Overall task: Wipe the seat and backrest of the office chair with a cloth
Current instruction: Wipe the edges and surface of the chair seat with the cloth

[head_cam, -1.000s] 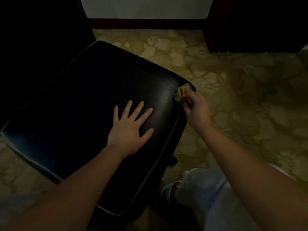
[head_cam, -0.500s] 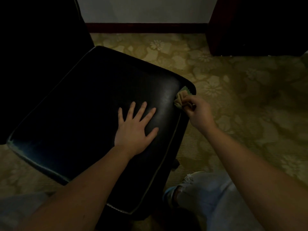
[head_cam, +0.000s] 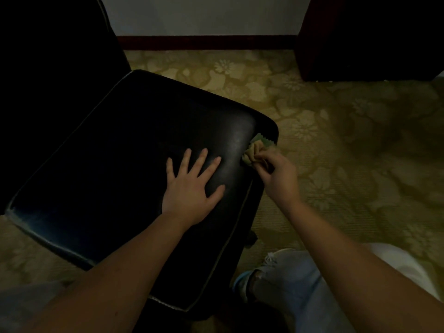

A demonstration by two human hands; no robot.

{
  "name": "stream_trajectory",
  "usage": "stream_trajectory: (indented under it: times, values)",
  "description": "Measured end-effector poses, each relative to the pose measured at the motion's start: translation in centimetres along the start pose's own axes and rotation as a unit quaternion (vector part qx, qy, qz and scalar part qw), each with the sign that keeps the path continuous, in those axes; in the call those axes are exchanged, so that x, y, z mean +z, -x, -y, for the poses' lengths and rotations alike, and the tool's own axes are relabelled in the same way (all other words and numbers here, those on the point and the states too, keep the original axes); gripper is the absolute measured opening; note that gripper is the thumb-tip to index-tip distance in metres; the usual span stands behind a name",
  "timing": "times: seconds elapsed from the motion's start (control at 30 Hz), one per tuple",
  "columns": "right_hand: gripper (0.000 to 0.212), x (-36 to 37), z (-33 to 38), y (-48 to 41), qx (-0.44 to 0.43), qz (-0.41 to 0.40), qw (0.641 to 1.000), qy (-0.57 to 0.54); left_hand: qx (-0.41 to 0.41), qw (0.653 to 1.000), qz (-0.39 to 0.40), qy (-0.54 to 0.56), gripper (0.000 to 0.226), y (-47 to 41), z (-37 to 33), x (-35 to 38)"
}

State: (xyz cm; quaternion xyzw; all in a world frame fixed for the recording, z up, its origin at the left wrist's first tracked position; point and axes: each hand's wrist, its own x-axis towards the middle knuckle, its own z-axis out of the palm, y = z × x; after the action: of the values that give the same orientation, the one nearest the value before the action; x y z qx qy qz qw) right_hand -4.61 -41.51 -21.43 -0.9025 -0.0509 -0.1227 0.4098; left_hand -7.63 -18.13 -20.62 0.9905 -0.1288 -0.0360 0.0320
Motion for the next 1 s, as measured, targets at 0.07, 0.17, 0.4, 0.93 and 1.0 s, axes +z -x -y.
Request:
stream_trajectory:
  times: [0.07, 0.17, 0.4, 0.93, 1.0]
  values:
    - [0.015, 0.0, -0.2, -0.2, -0.002, 0.012, 1.000, 0.014, 0.000, 1.000, -0.001, -0.004, 0.071, 0.0, -0.1, 0.0]
    - [0.013, -0.2, -0.5, -1.6, -0.009, 0.025, 0.999, 0.031, -0.001, 1.000, 0.004, -0.005, 0.071, -0.1, -0.1, 0.1]
    - [0.013, 0.4, -0.1, -3.3, -0.023, 0.022, 0.996, 0.085, -0.015, 1.000, 0.000, 0.000, 0.073, -0.4, -0.3, 0.0]
    - [0.017, 0.9, 0.2, -2.8, 0.036, 0.014, 0.999, -0.025, -0.028, 1.000, -0.006, 0.004, 0.073, -0.6, -0.6, -0.1]
    - [0.020, 1.0, 0.2, -1.9, 0.041, 0.021, 0.999, -0.027, -0.031, 0.999, -0.007, 0.005, 0.074, -0.7, -0.7, -0.2]
